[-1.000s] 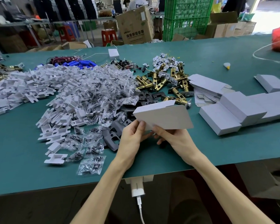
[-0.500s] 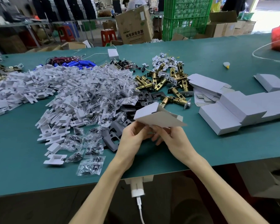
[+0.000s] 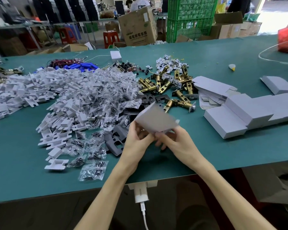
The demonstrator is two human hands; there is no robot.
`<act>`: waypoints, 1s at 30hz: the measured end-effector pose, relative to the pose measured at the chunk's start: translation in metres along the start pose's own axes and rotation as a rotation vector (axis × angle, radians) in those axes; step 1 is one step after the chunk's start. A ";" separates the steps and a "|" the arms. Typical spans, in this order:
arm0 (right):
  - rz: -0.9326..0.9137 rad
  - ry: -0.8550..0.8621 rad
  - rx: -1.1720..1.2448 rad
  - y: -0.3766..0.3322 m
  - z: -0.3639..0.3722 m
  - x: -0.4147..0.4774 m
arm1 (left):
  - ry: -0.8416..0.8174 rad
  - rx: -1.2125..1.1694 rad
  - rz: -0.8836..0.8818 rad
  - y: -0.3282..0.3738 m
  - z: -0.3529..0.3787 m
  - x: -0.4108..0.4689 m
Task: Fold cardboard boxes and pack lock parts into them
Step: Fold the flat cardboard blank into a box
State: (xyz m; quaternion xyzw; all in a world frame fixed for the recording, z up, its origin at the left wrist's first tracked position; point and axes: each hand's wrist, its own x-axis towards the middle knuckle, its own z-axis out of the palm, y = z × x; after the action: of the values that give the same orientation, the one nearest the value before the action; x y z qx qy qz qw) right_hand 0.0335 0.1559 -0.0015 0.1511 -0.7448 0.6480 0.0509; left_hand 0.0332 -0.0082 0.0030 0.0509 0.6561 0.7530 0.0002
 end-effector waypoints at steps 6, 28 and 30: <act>0.029 0.083 0.017 0.001 -0.001 0.000 | -0.058 0.120 0.078 -0.002 0.002 0.003; 0.129 0.188 0.306 -0.005 -0.011 -0.001 | -0.110 0.144 0.054 -0.001 0.010 -0.001; 0.121 0.192 0.264 -0.006 -0.012 -0.002 | -0.074 0.102 0.072 0.001 0.006 -0.002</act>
State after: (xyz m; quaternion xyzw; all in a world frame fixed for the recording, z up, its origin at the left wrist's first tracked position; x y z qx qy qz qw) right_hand 0.0355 0.1673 0.0057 0.0488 -0.6528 0.7534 0.0623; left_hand 0.0360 -0.0028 0.0042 0.1022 0.6910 0.7156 -0.0051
